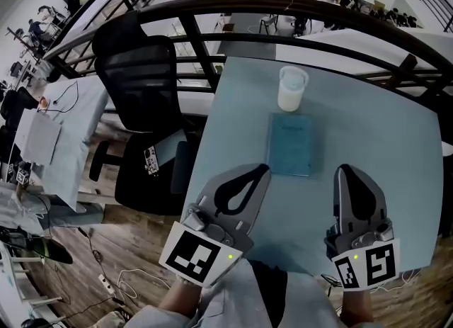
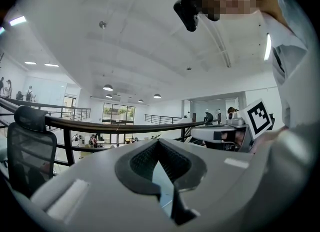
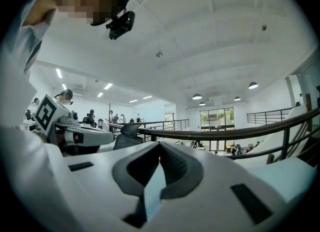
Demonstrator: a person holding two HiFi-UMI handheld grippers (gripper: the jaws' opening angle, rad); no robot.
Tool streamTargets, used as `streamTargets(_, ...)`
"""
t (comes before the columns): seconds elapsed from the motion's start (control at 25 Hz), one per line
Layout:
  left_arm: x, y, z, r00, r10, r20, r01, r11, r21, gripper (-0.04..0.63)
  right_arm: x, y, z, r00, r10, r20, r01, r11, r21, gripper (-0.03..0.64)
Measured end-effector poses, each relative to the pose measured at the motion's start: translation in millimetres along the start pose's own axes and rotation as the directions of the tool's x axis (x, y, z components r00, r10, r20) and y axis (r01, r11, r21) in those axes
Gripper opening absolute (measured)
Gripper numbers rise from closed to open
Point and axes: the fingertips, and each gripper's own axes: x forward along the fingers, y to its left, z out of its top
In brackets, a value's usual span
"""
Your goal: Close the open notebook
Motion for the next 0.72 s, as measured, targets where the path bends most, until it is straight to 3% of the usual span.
streamTargets(0.72,6,-6,-4,0.999,-0.029,-0.013,0.029,1.000,-0.010,0.005,-4,-13,-11,0.999,-0.037,-0.031,0.037,0.999,-0.026,0.002)
